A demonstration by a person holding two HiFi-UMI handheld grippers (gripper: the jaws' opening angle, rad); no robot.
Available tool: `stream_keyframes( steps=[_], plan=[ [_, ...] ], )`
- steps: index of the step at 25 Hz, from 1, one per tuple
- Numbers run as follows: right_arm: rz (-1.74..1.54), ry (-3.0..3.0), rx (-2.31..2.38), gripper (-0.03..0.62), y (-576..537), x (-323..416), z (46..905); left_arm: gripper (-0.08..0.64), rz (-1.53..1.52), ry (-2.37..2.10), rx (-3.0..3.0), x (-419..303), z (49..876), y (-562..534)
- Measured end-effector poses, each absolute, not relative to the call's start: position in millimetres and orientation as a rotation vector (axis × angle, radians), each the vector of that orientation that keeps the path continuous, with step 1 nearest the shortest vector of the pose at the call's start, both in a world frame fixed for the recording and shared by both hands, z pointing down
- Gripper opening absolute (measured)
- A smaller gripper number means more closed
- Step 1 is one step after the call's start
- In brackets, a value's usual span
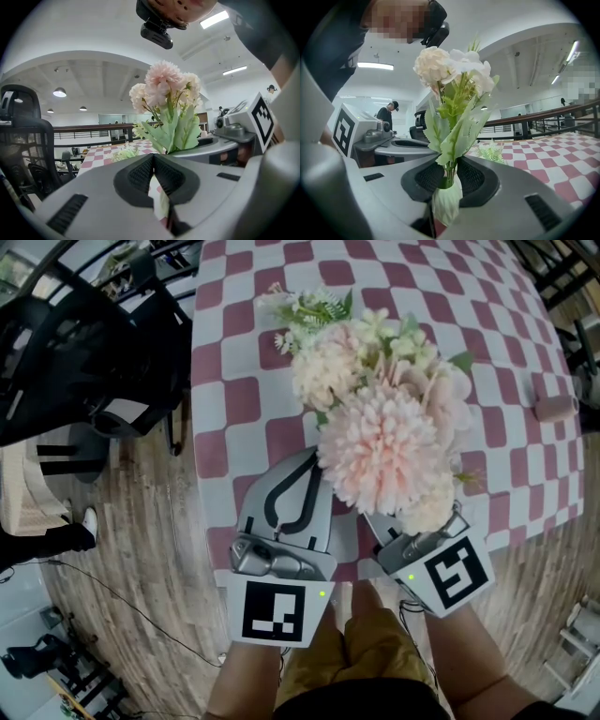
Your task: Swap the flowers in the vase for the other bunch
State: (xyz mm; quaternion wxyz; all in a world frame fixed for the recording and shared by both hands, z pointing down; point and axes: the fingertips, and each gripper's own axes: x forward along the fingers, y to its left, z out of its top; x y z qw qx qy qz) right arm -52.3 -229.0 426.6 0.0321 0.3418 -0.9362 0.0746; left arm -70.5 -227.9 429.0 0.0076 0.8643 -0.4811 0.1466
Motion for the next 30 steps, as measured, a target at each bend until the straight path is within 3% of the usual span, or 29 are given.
stream_keyframes(
  steps=[16, 30],
  plan=[
    [0.199, -2.832, 1.028, 0.098, -222.9, -55.2, 438.2, 0.009, 0.455, -1.522, 2.679, -76.5, 432.1, -225.6],
    [0.212, -2.792, 1.01, 0.173, -220.3, -55.7, 445.9, 0.009, 0.431, -1.525, 2.674, -74.9, 431.9, -222.9]
  ],
)
